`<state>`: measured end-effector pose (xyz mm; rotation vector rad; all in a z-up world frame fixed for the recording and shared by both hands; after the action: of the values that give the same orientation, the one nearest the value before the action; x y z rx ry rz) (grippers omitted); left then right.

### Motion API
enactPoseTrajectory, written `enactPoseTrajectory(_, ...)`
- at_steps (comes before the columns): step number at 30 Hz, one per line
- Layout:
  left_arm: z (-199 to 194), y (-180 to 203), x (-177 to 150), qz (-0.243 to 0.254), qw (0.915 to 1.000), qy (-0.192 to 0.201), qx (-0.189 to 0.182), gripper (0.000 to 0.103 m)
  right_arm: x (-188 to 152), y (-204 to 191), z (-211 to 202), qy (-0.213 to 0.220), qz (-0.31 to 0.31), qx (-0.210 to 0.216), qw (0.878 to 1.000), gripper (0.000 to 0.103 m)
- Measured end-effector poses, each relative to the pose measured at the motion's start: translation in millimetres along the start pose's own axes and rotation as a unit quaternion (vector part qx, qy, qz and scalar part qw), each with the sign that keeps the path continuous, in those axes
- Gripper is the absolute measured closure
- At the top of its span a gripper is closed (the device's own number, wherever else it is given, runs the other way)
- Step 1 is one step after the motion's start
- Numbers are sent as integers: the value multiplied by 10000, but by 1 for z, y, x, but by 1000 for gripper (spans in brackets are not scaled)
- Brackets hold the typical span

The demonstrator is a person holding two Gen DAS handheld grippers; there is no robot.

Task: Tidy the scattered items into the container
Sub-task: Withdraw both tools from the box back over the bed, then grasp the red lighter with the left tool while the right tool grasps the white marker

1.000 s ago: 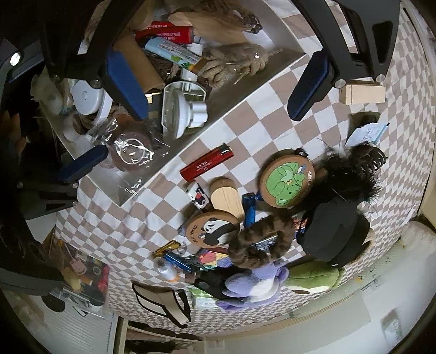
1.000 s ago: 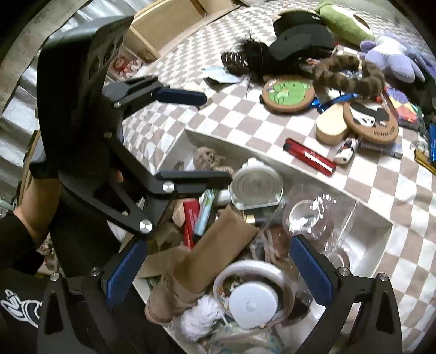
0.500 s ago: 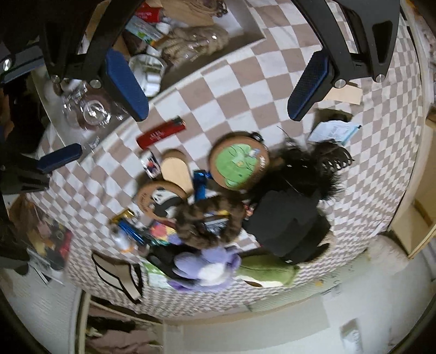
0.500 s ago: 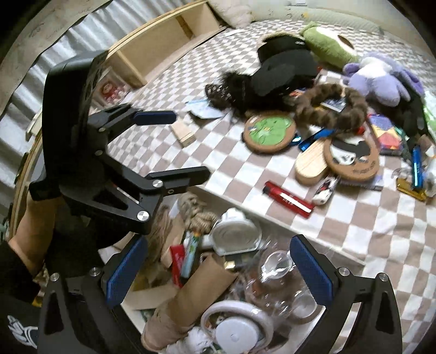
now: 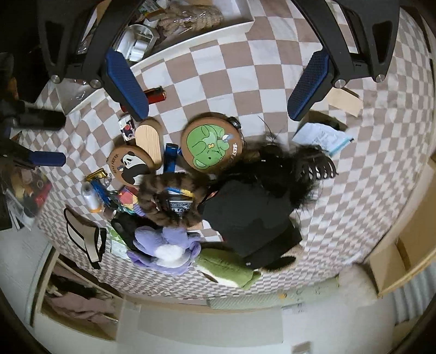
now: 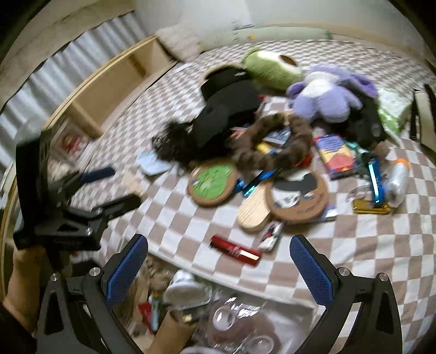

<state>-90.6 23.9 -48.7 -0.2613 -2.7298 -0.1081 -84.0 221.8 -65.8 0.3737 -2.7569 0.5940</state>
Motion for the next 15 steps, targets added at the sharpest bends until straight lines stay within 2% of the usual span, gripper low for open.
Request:
enactPoseTrajectory(4, 4, -7, 2, -90, 10000, -33, 18, 1, 8, 16, -1, 89, 369, -35, 9993, 0)
enactPoseTrajectory(8, 13, -14, 2, -265, 9995, -188, -28, 1, 11, 35, 4, 252, 616, 212, 9976, 0)
enactPoseTrajectory(13, 31, -17, 2, -396, 9975, -577, -68, 1, 12, 56, 24, -67, 847, 21, 9964, 0)
enactPoseTrajectory(15, 40, -17, 2, -429, 9961, -745, -193, 1, 11, 64, 35, -339, 1045, 164, 9938, 0)
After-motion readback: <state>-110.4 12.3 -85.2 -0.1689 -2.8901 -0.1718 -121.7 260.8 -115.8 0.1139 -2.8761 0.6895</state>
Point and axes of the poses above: each gripper's, at about its wrist camera, not at the fingertips, and z roughly the way its jaws point, y to its right, x to its top, the point moved 3 cm from there along z, roughly the way its jaws point, and after that the axes turned 11 degrees about -y, right-handed, at the moved point
